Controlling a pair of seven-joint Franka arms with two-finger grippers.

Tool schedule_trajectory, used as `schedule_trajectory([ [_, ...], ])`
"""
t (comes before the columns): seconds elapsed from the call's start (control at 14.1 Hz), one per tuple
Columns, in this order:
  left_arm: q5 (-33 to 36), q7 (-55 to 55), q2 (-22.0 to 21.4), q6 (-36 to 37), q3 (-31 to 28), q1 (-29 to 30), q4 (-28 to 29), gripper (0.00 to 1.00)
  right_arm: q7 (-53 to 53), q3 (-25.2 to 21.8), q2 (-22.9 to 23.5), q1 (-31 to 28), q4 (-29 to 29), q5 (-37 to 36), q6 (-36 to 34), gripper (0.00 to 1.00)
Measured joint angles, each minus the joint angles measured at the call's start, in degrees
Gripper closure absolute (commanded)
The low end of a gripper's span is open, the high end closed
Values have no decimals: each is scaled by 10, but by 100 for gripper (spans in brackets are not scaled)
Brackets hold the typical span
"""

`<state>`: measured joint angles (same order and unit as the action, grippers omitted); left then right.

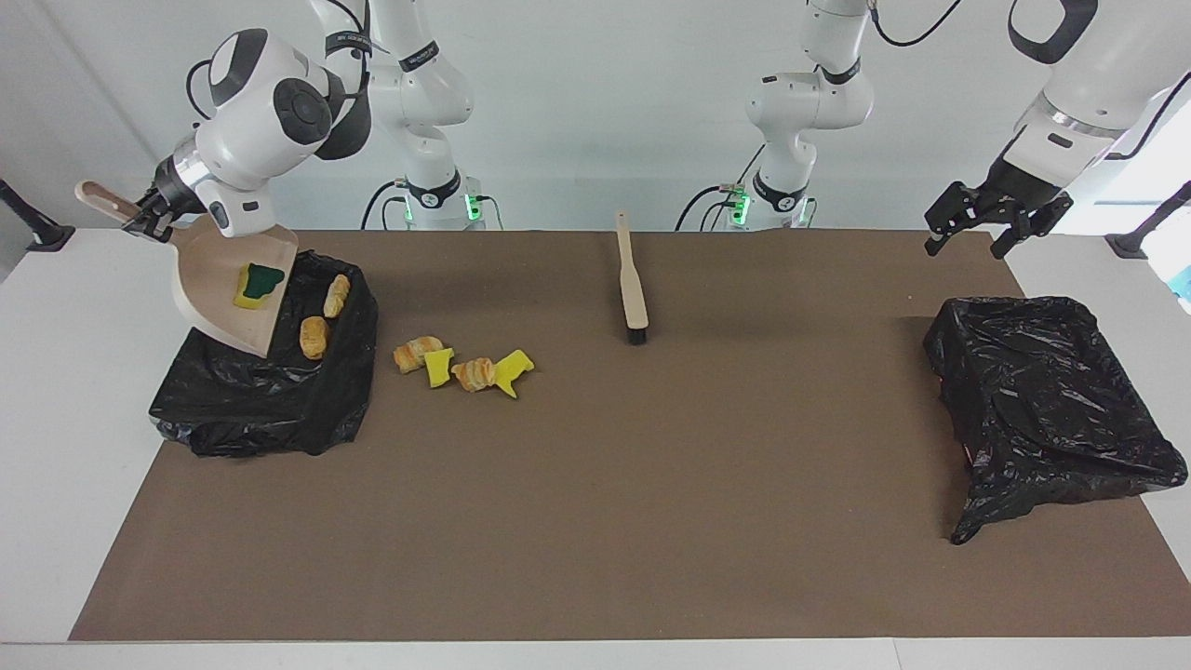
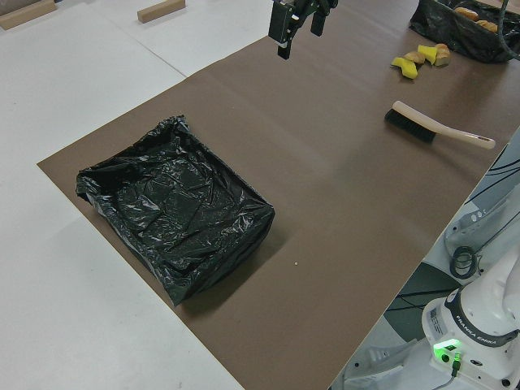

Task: Sweep and dump trash in bin
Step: 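Tip the dustpan over the bag with the right gripper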

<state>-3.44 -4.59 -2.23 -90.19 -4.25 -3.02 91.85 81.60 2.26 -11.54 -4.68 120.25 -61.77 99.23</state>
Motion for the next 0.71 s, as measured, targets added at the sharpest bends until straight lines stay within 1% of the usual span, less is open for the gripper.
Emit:
schedule_trajectory([
  [0.14, 2, 0, 0, 1, 1, 0, 0, 0, -22, 18, 1, 16, 5, -6, -26, 100],
  [0.21, 2, 0, 0, 2, 1, 0, 0, 0, -27, 21, 2, 22, 8, -10, -28, 100],
  [0.36, 2, 0, 0, 2, 2, 0, 0, 0, -29, 21, 3, 23, 15, -28, -28, 100],
  [0.57, 12, -4, 0, 2, 4, -1, 0, 0, -34, 21, 5, 22, 35, -81, -27, 100],
  [0.71, 20, -12, 0, 3, 6, -2, 0, 0, -34, 21, 5, 25, 40, -100, -29, 100],
])
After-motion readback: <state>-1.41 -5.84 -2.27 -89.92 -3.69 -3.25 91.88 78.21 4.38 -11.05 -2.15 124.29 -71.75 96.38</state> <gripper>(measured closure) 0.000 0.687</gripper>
